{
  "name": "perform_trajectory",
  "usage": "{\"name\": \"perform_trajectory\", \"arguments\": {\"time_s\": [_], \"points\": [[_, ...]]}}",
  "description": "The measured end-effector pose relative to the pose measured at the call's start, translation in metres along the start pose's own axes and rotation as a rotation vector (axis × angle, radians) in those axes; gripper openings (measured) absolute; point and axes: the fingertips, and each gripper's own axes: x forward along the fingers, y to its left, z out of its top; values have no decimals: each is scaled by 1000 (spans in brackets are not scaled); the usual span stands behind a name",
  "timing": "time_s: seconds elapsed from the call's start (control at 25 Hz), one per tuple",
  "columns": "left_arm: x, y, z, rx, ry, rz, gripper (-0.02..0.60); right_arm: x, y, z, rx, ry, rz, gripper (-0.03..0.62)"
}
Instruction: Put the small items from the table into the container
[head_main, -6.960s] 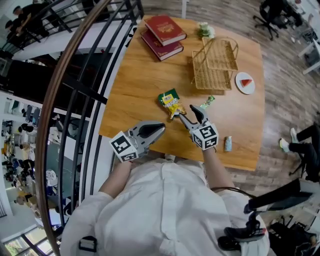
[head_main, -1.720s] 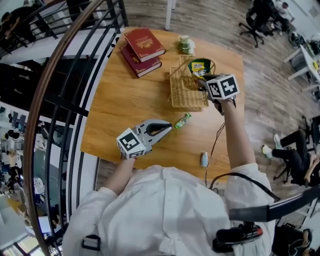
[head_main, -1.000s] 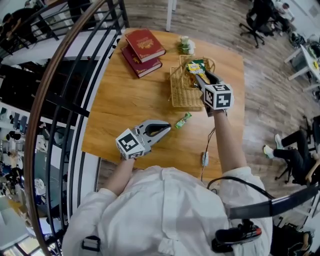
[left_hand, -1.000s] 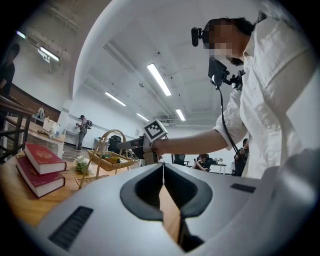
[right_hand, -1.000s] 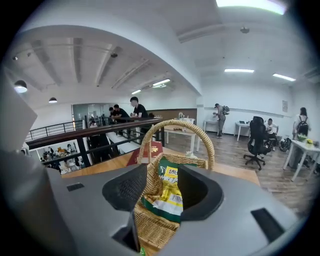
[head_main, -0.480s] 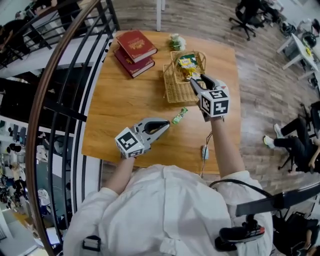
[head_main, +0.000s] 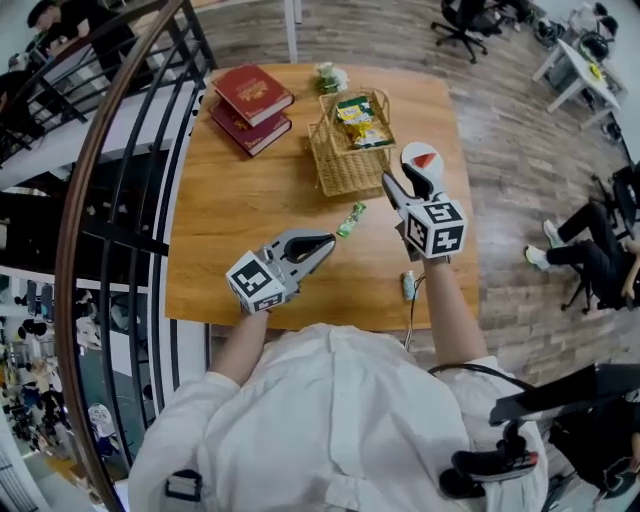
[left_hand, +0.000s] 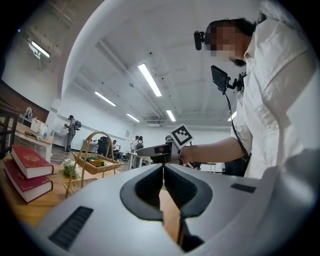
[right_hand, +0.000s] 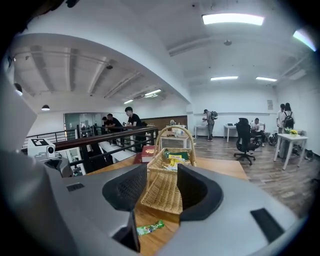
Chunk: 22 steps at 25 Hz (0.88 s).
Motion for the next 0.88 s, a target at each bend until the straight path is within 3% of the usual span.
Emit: {"name": "perform_trajectory", "arguments": {"time_s": [0.48,0.88], "points": [[10,-23,-7,-5,5,-95,8,-71,17,-47,0,1,-62,179],[11,-37,-8,-2,12,-145,8,-113,37,-62,34,-82,-95,179]]}}
